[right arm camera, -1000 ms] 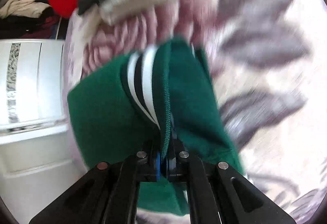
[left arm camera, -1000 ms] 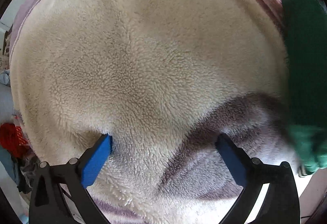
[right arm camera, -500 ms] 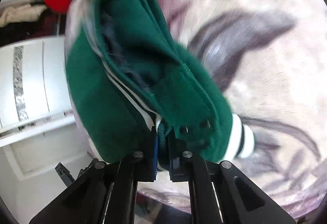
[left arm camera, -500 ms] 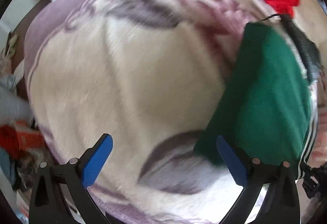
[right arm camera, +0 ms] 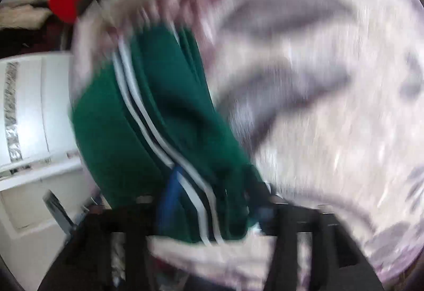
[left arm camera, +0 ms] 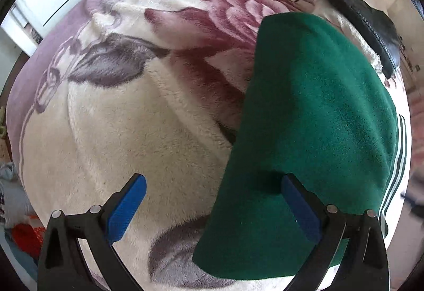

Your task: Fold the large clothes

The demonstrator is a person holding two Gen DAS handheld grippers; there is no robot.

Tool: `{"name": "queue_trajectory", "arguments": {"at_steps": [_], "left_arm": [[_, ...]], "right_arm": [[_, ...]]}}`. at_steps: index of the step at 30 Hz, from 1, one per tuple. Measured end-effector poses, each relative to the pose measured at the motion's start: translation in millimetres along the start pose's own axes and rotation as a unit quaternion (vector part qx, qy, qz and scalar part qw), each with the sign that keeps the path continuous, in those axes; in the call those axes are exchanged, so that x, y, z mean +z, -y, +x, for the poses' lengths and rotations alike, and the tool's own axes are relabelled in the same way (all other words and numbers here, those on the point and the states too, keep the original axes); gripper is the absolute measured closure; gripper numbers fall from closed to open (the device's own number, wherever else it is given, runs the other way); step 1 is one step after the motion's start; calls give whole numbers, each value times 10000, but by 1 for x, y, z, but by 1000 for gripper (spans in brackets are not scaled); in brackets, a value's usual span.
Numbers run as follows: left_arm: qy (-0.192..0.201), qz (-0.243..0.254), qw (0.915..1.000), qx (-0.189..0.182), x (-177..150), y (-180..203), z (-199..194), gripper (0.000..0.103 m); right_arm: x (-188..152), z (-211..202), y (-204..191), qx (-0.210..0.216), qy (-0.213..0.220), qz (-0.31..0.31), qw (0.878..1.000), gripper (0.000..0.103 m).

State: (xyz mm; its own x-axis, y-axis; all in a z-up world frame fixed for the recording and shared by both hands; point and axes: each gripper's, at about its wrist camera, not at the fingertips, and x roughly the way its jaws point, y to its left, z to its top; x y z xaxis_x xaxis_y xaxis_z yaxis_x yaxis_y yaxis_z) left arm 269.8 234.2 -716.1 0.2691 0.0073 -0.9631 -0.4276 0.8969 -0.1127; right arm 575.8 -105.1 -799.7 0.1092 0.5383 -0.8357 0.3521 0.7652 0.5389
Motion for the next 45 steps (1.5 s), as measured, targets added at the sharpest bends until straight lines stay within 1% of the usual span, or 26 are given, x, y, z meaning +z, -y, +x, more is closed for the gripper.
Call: {"name": "queue_trajectory", "arguments": {"at_steps": [1, 4, 6, 8, 9, 10, 11, 15, 16, 18, 19, 20, 22, 23, 24, 25, 26, 27, 29, 31, 35, 36, 37, 40, 42, 45], "left_arm": [[11, 51, 10000, 0, 2, 4, -1, 0], [22, 168, 9999, 18, 6, 12, -4, 0], [53, 233, 9997, 6, 12, 16, -7, 0], [143, 322, 9994, 27, 20, 21, -10, 0], [173, 372, 9992, 7, 24, 24, -12, 0], [204, 431, 9989, 25, 30, 27, -13, 0], [253, 467, 9986, 8, 35, 29, -15, 0], [362, 498, 9980, -161, 60, 36, -20, 0], [385, 476, 9979, -212, 69, 38, -19, 0], [450, 463, 9976, -231, 86, 43, -17, 0], [493, 483, 9974, -204, 93, 46, -15, 0], [523, 515, 9972, -167, 100, 49, -13, 0], [535, 583, 9968, -110, 118, 54, -3, 0], [499, 598, 9969, -76, 126, 56, 5, 0], [456, 606, 9971, -60, 133, 58, 13, 0], [323, 573, 9977, -145, 144, 60, 28, 0], [241, 532, 9982, -149, 150, 61, 38, 0], [112, 488, 9986, -156, 156, 62, 51, 0], [-270, 310, 9987, -290, 167, 57, 83, 0], [-423, 150, 9983, -366, 169, 53, 95, 0], [-286, 234, 9984, -432, 163, 50, 85, 0], [-254, 294, 9984, -415, 160, 50, 82, 0], [-236, 345, 9983, -396, 159, 50, 81, 0], [-224, 371, 9981, -442, 159, 50, 79, 0], [-229, 387, 9978, -487, 161, 52, 79, 0], [-186, 529, 9971, -505, 164, 59, 78, 0]], "right_arm": [[13, -8, -4, 210, 215, -5, 9995, 25], [57, 4, -26, 468, 331, -172, 9982, 25], [90, 39, -43, 389, 127, -228, 9989, 25], [110, 64, -47, 600, -164, -104, 9980, 23], [113, 74, -47, 633, -243, -73, 9977, 37], [115, 79, -48, 665, -163, -83, 9976, 94], [115, 78, -49, 731, -134, -63, 9972, 94], [93, 13, -62, 635, 830, -135, 9944, 94], [95, 10, -55, 697, 856, 31, 9939, 94], [100, 22, -41, 435, 780, 227, 9957, 94], [103, 39, -36, 282, 568, 269, 9976, 94], [105, 54, -32, 152, 360, 285, 9988, 93], [110, 79, -28, 151, -21, 333, 9993, 76], [111, 81, -23, 311, -73, 444, 9985, 72], [111, 79, -20, 472, -102, 523, 9975, 63], [109, 76, -15, 615, -117, 582, 9963, 59], [108, 73, -10, 661, -63, 648, 9957, 56], [105, 70, -3, 669, -9, 726, 9951, 48], [97, 70, 13, 712, -35, 924, 9932, 46], [89, 65, 27, 633, -132, 1083, 9920, 46], [70, 47, 42, 919, -103, 1188, 9886, 46], [68, 48, 43, 1013, -92, 1174, 9879, 42], [61, 45, 43, 1154, -82, 1127, 9869, 33], [46, 47, 31, 1271, -86, 844, 9883, 21], [41, 59, 16, 1232, -258, 537, 9906, 12], [33, 77, -5, 1179, -581, -83, 9913, 12]]}}
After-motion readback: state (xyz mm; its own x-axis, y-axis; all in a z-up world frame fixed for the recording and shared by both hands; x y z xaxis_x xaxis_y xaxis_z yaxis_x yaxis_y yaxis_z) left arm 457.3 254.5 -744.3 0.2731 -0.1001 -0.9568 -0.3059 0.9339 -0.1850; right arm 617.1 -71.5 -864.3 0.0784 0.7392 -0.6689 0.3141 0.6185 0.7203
